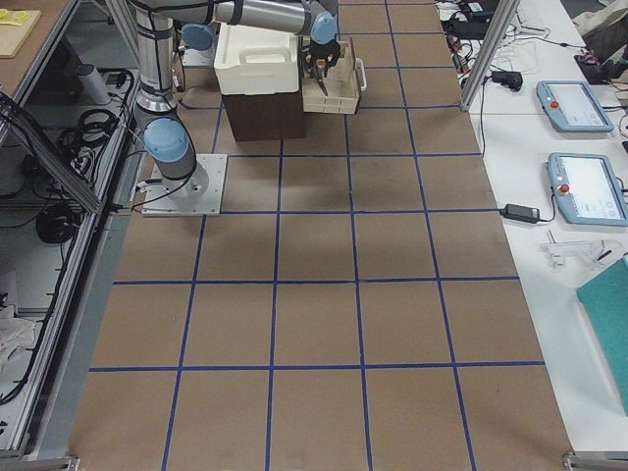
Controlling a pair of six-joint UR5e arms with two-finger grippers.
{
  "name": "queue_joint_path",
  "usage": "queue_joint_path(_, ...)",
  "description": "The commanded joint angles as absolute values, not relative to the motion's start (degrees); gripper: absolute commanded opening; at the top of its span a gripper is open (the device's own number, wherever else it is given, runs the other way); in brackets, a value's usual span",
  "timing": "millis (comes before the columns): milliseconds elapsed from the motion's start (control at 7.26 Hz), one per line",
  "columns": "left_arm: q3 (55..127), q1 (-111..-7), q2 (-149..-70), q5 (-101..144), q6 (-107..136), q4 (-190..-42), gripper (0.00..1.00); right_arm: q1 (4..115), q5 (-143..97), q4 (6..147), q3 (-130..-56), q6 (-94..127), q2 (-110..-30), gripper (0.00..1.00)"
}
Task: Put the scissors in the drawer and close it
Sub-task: 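Open the right gripper and raise it away from the drawer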
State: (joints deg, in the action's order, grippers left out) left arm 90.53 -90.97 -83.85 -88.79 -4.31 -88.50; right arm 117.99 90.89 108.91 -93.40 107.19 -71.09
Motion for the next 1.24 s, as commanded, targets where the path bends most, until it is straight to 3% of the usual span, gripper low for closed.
queue_joint_path(0, 90.53, -90.97, -83.85, -88.86, -4.31, -88.51, 1.00, 116.99, 91.23, 108.89, -89.40, 101.02, -71.10, 0.99)
queue_joint_path(551, 90.44, -91.14, -85.24, -88.95, -3.61, -87.72, 1.00, 106.30, 91.49, 100.68, -87.01, 72.70, -80.56, 1.00)
queue_joint_path(1102, 83.35, -92.63, -95.50, -88.59, -1.93, -86.14, 1.00, 95.28, 91.84, 92.73, -87.36, 32.00, -90.87, 1.00)
